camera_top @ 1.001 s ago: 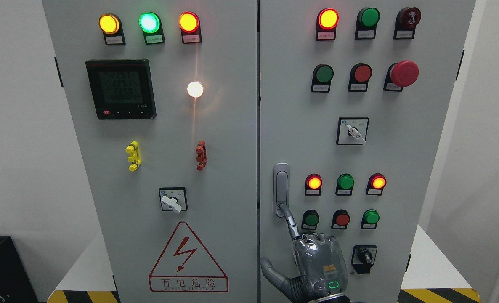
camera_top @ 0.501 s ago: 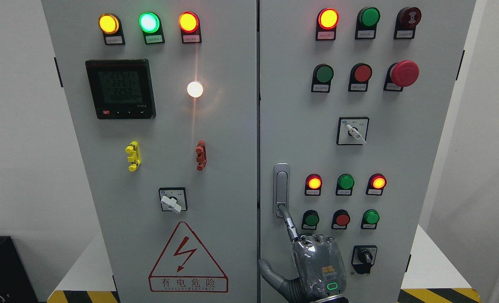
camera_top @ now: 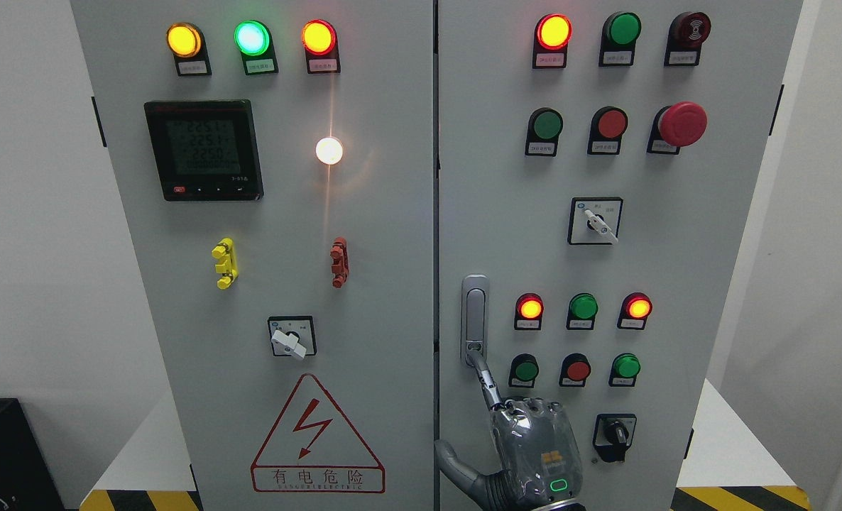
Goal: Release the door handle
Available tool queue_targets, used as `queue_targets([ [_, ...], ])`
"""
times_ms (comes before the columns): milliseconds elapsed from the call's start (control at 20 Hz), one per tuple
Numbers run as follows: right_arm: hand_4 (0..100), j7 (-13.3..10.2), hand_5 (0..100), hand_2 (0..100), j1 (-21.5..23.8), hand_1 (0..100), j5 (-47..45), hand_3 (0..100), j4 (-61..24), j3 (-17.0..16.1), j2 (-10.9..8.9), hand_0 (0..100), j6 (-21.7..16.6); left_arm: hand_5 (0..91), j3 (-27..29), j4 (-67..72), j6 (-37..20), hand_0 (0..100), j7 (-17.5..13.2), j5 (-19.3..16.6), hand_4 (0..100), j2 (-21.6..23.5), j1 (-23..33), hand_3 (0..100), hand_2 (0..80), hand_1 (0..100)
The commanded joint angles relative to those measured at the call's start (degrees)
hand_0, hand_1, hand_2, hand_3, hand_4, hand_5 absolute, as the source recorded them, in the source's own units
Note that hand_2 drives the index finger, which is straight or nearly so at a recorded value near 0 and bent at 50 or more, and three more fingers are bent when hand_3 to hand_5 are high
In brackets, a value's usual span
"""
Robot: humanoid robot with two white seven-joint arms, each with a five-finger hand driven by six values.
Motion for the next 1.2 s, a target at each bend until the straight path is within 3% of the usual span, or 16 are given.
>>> queue_targets([
  [0, 100, 0.0, 100, 5, 0.2, 28, 0.0, 100, 1.8, -0.1, -0.09, 20, 0.1, 0.0, 0.0, 1.7, 0.0, 12, 0.0, 0.0, 0, 0.0, -1.5, 0, 0.0, 56],
  [1152, 100, 0.0, 100, 5, 0.7, 28, -0.4, 100, 1.1, -0.2, -0.53, 20, -0.1, 0.0, 0.0, 1.7, 0.0, 12, 0.0, 0.0, 0, 0.0, -1.6, 0, 0.0, 56],
])
